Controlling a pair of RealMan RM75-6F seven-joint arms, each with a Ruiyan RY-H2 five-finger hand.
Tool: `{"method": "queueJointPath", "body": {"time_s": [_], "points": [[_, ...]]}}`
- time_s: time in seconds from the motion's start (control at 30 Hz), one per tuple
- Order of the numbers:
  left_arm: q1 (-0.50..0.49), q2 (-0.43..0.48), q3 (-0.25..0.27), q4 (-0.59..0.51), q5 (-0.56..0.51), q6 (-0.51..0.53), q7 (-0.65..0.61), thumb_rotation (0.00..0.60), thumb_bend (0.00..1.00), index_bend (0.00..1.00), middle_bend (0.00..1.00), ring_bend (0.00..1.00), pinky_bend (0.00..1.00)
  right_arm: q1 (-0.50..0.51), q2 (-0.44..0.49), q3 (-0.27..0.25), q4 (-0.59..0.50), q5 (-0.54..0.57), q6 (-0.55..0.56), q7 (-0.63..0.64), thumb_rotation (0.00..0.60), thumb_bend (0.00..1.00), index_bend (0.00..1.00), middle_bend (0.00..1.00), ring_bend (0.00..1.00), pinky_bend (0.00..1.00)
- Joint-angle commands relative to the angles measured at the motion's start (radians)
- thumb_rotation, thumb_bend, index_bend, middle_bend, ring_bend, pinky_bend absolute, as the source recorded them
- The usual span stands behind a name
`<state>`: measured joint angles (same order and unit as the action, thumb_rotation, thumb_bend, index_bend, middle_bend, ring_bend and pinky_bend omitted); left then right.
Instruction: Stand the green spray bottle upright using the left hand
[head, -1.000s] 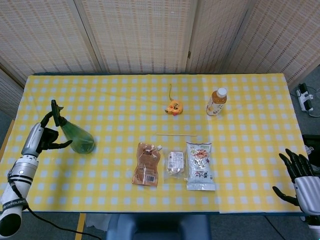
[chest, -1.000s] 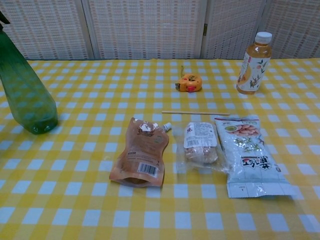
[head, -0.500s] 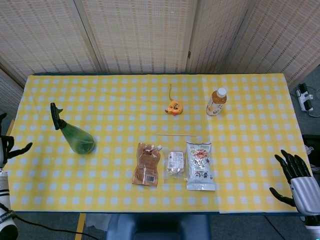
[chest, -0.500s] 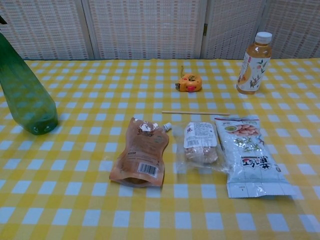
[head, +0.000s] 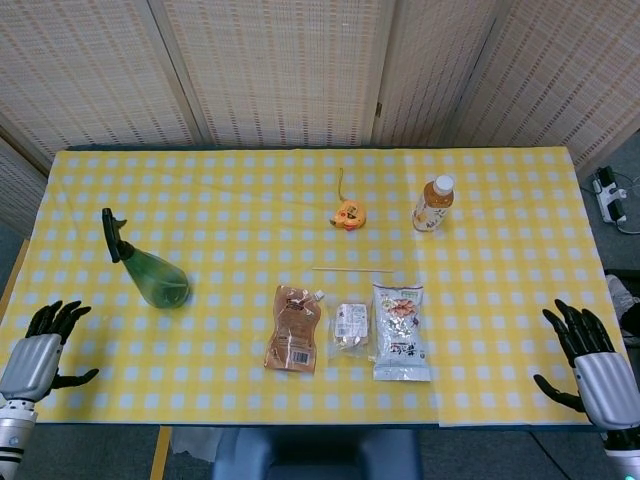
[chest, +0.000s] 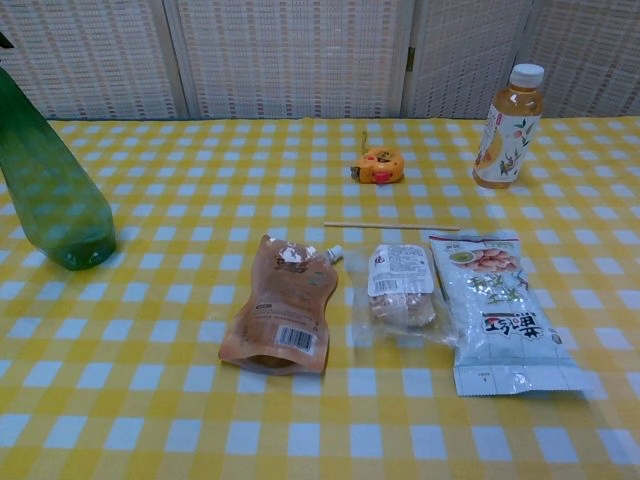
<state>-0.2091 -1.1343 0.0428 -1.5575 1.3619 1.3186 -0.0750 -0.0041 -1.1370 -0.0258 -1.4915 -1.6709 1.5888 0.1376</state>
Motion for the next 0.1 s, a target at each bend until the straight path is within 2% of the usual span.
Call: {"method": "queueJointPath", "body": {"time_s": [0.03, 0.1], "points": [[0.01, -0.004, 0.012, 0.002, 0.042, 0.018, 0.036, 0.6, 0.14, 0.11, 0.08, 0.0, 0.0, 0.002, -0.001, -0.001, 0.0, -0.001, -0.003, -0.001, 0.6, 0.24, 0.0, 0.0, 0.0, 0.0], [0.021, -0.011, 0.011, 0.0, 0.075, 0.056, 0.054, 0.6, 0.14, 0.11, 0.07, 0.0, 0.0, 0.006, -0.002, -0.001, 0.003, 0.001, -0.011, -0.001, 0.6, 0.24, 0.0, 0.0, 0.0, 0.0]]}}
